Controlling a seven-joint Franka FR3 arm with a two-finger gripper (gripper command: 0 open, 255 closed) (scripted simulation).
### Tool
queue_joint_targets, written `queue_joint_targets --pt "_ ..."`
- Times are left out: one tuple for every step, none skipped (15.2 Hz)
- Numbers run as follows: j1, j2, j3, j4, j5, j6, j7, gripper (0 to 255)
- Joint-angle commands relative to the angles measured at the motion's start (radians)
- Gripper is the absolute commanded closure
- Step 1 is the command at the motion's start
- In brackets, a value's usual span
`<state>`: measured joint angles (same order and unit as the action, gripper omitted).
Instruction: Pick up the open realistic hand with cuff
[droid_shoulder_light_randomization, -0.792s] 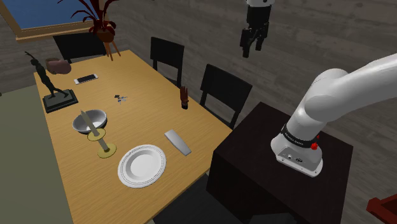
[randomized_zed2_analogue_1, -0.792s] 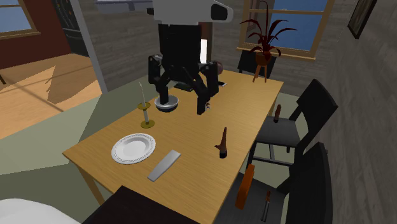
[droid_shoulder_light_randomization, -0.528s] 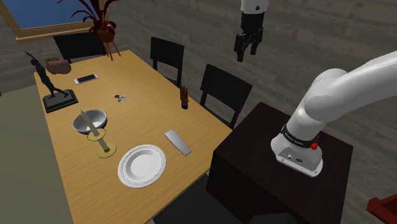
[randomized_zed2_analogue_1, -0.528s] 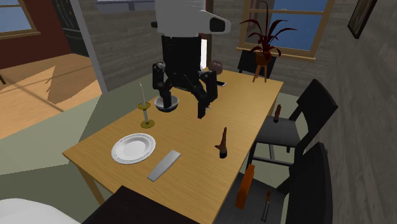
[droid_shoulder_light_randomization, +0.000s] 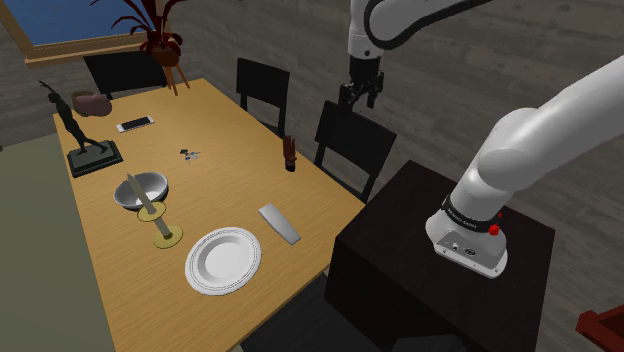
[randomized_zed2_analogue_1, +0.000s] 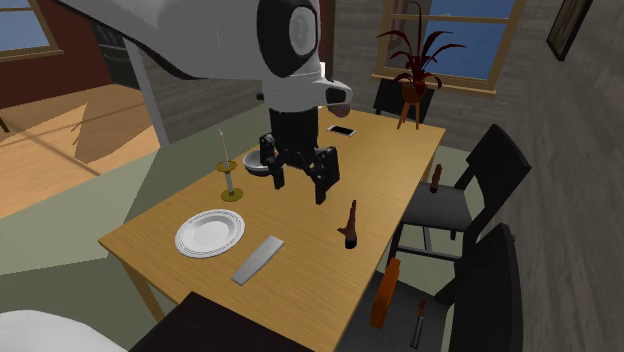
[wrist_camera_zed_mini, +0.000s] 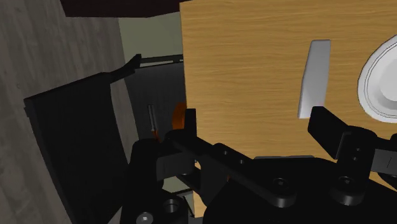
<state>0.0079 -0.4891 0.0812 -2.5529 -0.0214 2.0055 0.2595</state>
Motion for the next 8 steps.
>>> queue_joint_targets --pt "-0.006 0.068 0.017 -0.002 -0.008 0.085 0.039 0" --pt "-0.009 0.105 0.024 0.000 -0.014 0.124 0.058 0" --pt "-0.014 0.142 0.032 0.005 -0.022 0.162 0.078 0" --pt "-0.019 0.180 0.039 0.011 -0.032 0.199 0.098 0" --pt "-0.023 0.219 0.045 0.019 -0.043 0.235 0.120 0" --pt "-0.028 0.259 0.052 0.029 -0.056 0.269 0.143 0" --pt "-0.033 0.299 0.057 0.041 -0.071 0.302 0.166 0" --pt "-0.038 0.340 0.062 0.054 -0.087 0.334 0.191 0"
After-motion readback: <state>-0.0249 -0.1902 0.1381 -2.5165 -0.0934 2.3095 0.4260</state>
